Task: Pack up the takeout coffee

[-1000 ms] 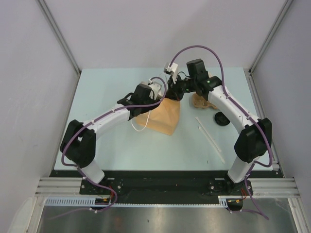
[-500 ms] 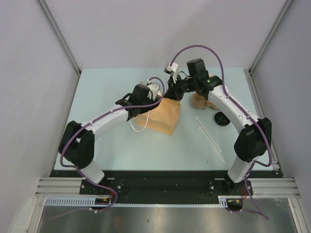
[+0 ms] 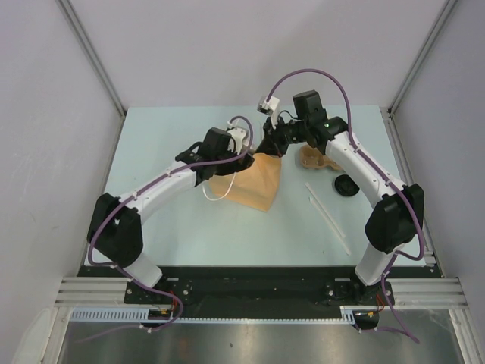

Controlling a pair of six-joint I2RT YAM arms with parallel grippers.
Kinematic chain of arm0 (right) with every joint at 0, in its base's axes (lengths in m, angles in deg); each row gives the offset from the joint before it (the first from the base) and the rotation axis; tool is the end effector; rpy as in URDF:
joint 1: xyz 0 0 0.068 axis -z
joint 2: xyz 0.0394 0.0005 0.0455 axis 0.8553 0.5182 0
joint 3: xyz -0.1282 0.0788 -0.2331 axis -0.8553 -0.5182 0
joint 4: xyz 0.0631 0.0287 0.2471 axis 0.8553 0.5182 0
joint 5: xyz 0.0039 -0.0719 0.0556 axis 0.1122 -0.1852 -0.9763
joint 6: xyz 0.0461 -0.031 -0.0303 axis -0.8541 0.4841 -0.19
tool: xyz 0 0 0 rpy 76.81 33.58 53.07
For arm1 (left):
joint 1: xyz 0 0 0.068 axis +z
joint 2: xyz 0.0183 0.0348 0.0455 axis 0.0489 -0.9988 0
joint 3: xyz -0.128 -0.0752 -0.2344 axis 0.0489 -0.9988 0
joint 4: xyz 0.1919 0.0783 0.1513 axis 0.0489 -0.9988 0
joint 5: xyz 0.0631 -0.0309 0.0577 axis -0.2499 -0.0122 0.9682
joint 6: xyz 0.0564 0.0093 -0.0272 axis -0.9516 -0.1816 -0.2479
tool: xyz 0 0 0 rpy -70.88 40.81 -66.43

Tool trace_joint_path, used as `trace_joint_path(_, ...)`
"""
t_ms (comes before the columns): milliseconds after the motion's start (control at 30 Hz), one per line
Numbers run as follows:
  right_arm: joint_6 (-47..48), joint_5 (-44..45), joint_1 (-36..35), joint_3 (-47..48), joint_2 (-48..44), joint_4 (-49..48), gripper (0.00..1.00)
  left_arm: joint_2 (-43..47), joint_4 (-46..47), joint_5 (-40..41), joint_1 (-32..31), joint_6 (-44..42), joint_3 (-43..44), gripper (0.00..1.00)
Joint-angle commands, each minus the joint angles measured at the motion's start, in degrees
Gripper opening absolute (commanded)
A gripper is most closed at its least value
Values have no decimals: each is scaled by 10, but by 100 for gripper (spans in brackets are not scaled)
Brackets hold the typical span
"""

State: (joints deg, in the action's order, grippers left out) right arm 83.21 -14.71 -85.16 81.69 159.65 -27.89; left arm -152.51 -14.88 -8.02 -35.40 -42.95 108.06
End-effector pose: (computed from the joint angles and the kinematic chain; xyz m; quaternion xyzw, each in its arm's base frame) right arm 0.3385 0.2052 0.3555 -0.4870 0.6960 0.3489 0.3958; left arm 0.3038 -0.1947 0.2667 0.2396 0.8917 -0.1183 0.3653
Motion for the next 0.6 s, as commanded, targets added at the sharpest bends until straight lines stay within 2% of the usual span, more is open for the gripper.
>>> trace_joint_path(0, -3, 22, 4, 12, 13, 48, 0, 45, -15, 2, -4, 13, 30, 94)
trace_joint_path(33, -5, 22, 4, 14, 15, 48, 0, 49, -15, 2, -8, 11, 32, 95)
trace_joint_path(67, -6, 21, 4, 15, 14, 48, 0, 54, -15, 2, -10, 11, 35, 100)
trace_joint_path(467, 1, 24, 4, 34, 19, 61, 0, 67, -48, 2, -17, -11, 100, 100)
trace_joint_path(567, 4, 24, 4, 41, 19, 68, 5, 71, -57, 2, -18, -11, 114, 99)
